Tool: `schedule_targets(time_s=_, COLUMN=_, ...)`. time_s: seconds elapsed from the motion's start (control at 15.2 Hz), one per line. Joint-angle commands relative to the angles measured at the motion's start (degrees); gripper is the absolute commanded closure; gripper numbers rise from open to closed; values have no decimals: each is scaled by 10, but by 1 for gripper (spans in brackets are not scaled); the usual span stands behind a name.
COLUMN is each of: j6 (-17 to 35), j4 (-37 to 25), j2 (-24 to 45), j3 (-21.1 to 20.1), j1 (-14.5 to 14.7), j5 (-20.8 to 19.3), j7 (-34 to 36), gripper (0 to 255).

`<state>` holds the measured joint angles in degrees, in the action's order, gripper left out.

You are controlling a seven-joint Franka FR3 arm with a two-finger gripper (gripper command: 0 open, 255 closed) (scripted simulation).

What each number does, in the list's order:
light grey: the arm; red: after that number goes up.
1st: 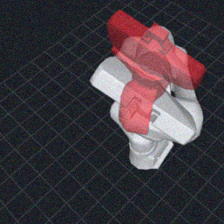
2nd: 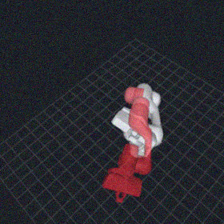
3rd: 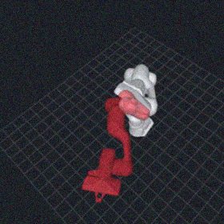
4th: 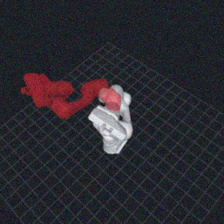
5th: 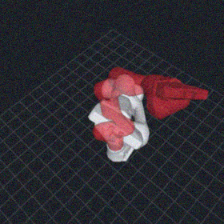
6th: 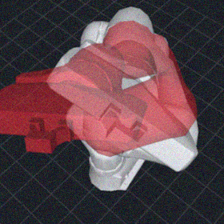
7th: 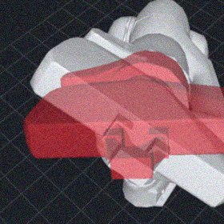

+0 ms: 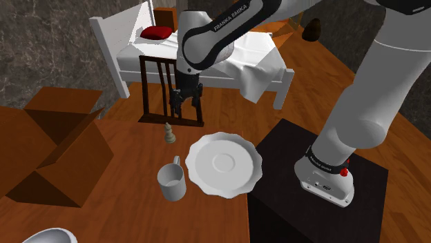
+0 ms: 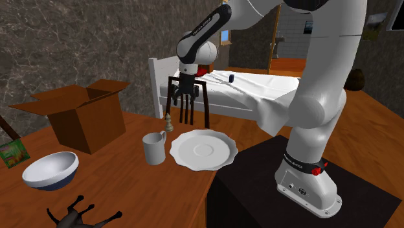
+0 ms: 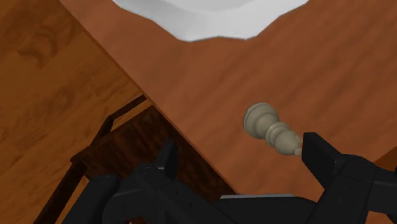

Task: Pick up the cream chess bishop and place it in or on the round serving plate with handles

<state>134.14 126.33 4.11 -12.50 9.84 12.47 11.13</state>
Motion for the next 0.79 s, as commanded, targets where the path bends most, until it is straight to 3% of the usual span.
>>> schedule_targets(time_s=0.0, j6=20, j4=-24, j2=38, j3=-8, j1=8, j5=8, j7=4, gripper=0)
schedule_targets(time_s=0.26, j6=45, j4=-88, j2=117, j3=-19, j1=21, j5=19, j7=6, gripper=0)
schedule_targets(time_s=0.73, j6=84, j4=-92, j2=158, j3=-21, j1=30, j5=16, j7=9, gripper=0)
